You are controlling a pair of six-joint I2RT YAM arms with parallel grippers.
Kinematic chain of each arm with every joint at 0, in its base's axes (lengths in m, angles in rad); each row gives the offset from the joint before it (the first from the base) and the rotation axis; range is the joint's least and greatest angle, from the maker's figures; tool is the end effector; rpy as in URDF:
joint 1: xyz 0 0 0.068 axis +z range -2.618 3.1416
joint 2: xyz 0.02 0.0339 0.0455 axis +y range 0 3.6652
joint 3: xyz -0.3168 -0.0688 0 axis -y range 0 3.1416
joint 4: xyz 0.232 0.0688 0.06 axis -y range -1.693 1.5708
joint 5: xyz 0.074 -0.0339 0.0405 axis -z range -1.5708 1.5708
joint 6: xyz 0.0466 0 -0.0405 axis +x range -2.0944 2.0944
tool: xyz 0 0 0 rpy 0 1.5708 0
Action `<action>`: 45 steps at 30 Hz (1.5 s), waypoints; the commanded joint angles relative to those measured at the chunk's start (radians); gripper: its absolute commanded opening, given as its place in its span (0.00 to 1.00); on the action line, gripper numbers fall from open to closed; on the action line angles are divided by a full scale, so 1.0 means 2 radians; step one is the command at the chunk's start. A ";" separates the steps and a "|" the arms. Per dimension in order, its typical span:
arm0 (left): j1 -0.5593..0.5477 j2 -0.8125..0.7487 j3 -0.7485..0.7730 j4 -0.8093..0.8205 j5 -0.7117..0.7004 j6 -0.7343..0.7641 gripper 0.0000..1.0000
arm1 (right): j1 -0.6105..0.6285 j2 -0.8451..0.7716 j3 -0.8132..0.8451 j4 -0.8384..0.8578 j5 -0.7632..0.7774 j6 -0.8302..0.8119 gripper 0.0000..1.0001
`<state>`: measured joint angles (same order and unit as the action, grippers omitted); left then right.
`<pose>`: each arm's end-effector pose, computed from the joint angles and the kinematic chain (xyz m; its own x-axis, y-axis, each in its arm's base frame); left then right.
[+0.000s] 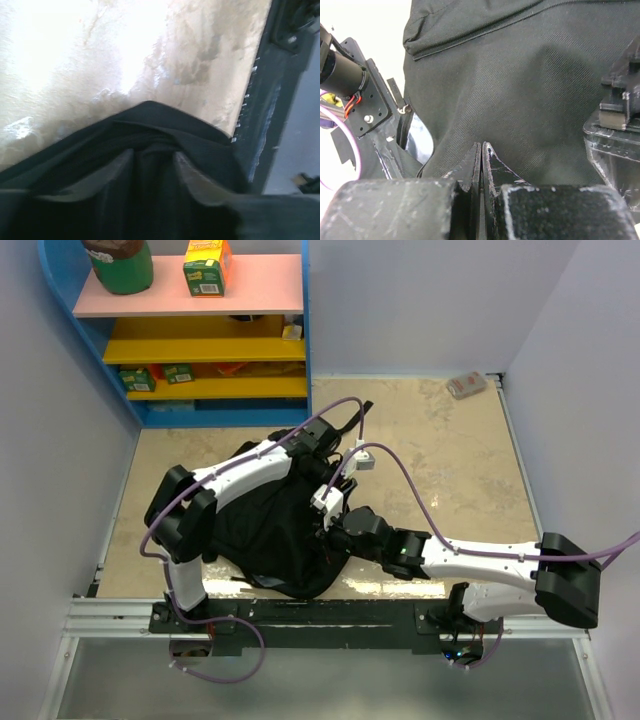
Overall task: Pack the student bag
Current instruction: Zip the student bag at the center of the board.
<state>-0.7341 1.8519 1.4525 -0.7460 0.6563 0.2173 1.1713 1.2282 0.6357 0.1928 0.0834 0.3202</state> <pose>0.2710 -0.2829 0.2819 -0.5056 0.6863 -0.5228 0.8466 0.2781 -0.4538 0.1010 0.2292 0.2852 -0.4232 -0.1960 -0.8846 -0.7954 0.5478 0.2592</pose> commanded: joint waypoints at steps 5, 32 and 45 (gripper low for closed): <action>-0.011 0.043 -0.006 0.025 -0.060 -0.012 0.00 | 0.000 -0.004 0.015 0.015 -0.003 -0.007 0.00; 0.114 0.104 0.086 0.117 -0.166 -0.003 0.00 | -0.001 0.014 0.032 0.013 0.027 -0.016 0.00; 0.163 0.031 0.123 0.044 -0.119 0.042 0.04 | -0.069 -0.036 -0.003 0.016 0.026 0.005 0.00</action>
<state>-0.4530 2.0171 1.5959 -0.6979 0.5053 0.1890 1.0939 1.2366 0.6434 0.1761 0.2523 0.2802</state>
